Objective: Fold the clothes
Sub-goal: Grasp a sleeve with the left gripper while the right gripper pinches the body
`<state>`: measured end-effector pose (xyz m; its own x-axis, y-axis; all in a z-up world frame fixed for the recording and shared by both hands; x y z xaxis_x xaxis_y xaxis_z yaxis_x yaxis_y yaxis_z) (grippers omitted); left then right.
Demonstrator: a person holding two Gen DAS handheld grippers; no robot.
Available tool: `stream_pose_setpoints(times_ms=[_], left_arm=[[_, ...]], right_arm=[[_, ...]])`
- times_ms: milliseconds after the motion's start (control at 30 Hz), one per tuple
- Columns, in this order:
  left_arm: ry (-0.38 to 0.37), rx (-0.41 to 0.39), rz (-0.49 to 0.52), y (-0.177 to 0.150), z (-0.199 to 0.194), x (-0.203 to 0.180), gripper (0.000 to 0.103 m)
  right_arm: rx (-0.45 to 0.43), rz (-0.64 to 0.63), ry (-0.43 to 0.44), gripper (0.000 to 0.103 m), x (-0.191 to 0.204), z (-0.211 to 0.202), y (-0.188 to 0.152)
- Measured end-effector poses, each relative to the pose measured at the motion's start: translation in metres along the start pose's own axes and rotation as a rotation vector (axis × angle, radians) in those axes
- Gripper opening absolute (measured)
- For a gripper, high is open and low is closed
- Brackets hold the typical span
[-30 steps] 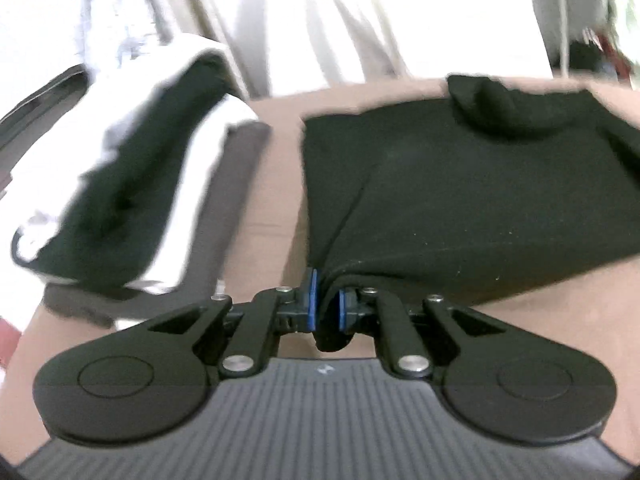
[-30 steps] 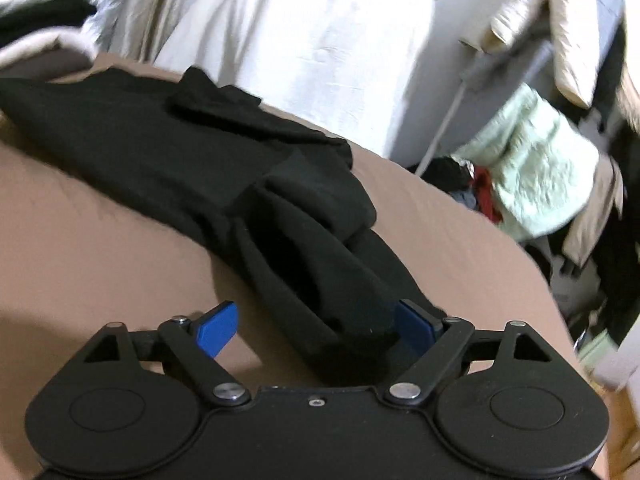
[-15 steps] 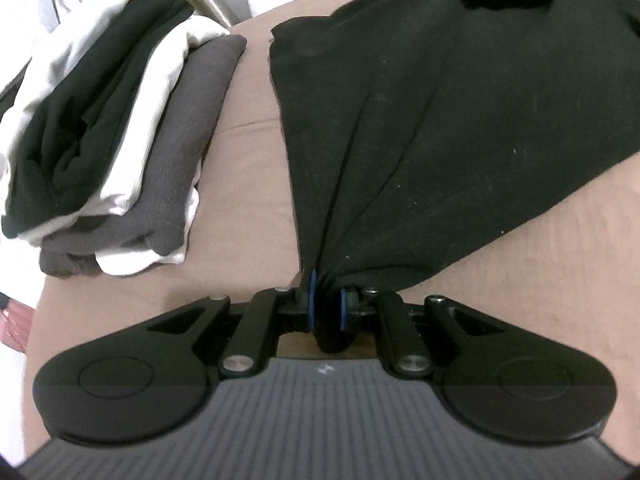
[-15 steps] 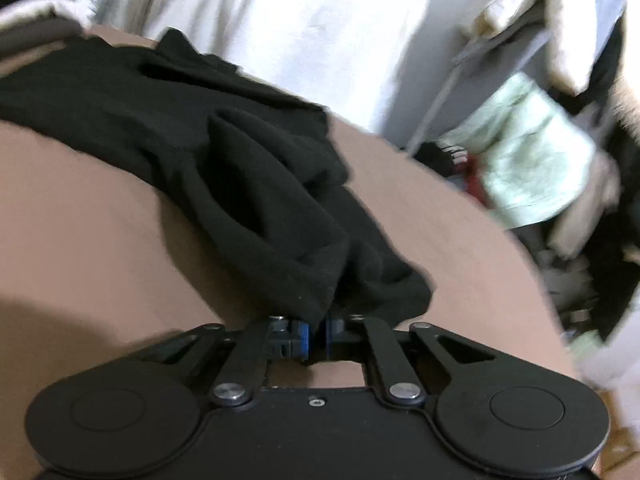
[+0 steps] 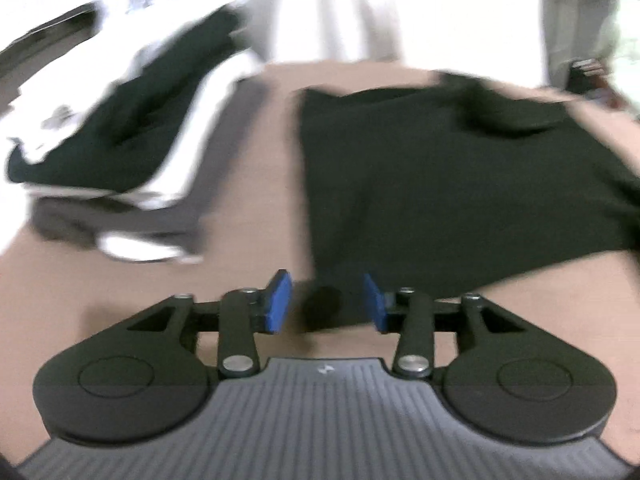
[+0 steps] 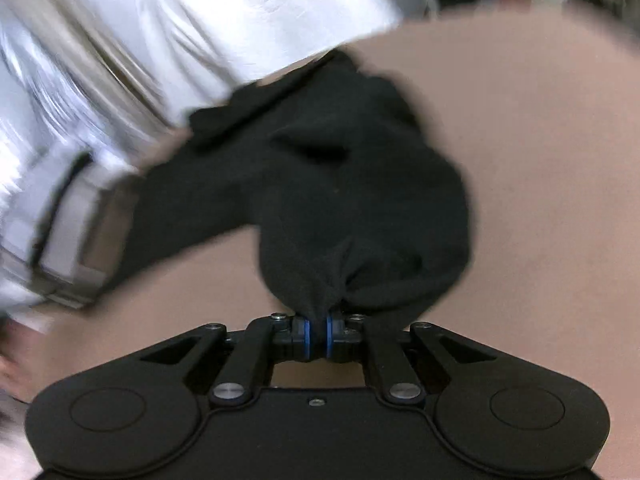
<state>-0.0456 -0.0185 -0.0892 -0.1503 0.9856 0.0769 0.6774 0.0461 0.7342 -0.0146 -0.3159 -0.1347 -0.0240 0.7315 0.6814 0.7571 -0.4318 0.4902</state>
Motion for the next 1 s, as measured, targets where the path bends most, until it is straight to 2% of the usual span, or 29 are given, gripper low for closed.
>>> stream_pose_setpoints(times_ms=[100,133,200,267,367,433,467,500,567,600,633,700,800,867,933,1000], left_arm=[[-0.240,-0.025,-0.009,-0.005,-0.015,-0.047,0.051],[-0.332,-0.024,-0.012,-0.008,-0.018,-0.064,0.053],[-0.468,-0.012,0.000,-0.014,-0.019,-0.093,0.055],[-0.556,-0.002,0.041,-0.025,-0.020,-0.121,0.057],[-0.631,0.010,0.160,-0.042,-0.022,-0.158,0.061],[-0.630,0.000,0.252,-0.048,-0.021,-0.181,0.065],[-0.624,-0.007,0.297,-0.051,-0.020,-0.191,0.065],[-0.585,-0.008,0.334,-0.052,-0.017,-0.199,0.065],[-0.507,0.013,0.321,-0.046,-0.002,-0.202,0.059],[-0.493,0.037,0.295,-0.043,0.006,-0.203,0.044],[-0.495,0.066,0.258,-0.041,0.013,-0.200,0.026],[-0.503,0.123,0.180,-0.039,0.028,-0.192,0.012],[-0.499,0.136,0.131,-0.042,0.035,-0.185,0.008],[-0.503,0.130,0.127,-0.043,0.032,-0.182,0.008],[-0.507,0.114,0.134,-0.044,0.026,-0.182,0.008],[-0.499,0.096,0.137,-0.044,0.020,-0.178,0.008]], right_arm=[[0.055,0.212,0.348,0.009,0.003,0.011,0.003],[0.041,0.262,0.416,0.010,0.004,0.013,0.005],[0.019,0.344,0.518,0.010,0.006,0.021,0.010],[0.039,0.410,0.532,0.011,0.006,0.030,0.008],[0.032,0.458,0.523,0.021,0.006,0.034,0.005],[0.056,0.394,0.538,0.042,0.014,0.027,0.008],[0.068,0.361,0.546,0.042,0.018,0.024,0.010],[0.080,0.317,0.547,0.042,0.022,0.019,0.011],[0.075,0.171,0.490,0.042,0.031,-0.004,0.010],[0.063,0.112,0.457,0.042,0.034,-0.015,0.008],[0.051,0.053,0.425,0.042,0.037,-0.026,0.007],[-0.004,-0.036,0.334,0.042,0.036,-0.044,0.006],[-0.096,-0.089,0.158,0.048,0.024,-0.052,0.008],[-0.140,-0.108,0.074,0.052,0.016,-0.041,0.017],[-0.156,-0.135,0.035,0.065,0.015,-0.023,0.031],[-0.167,-0.183,0.009,0.066,0.012,-0.003,0.043]])
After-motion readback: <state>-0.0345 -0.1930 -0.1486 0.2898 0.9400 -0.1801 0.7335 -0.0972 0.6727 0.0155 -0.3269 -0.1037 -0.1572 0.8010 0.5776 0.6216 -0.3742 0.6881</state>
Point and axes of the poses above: each gripper's, at about its wrist camera, not at the fingertips, and z roughly the way its jaws point, x to its left, y to its top, the point moved 2 cm from there along z, roughly the way its jaws point, and after that the axes turned 7 degrees about y, right-handed, at the moved point
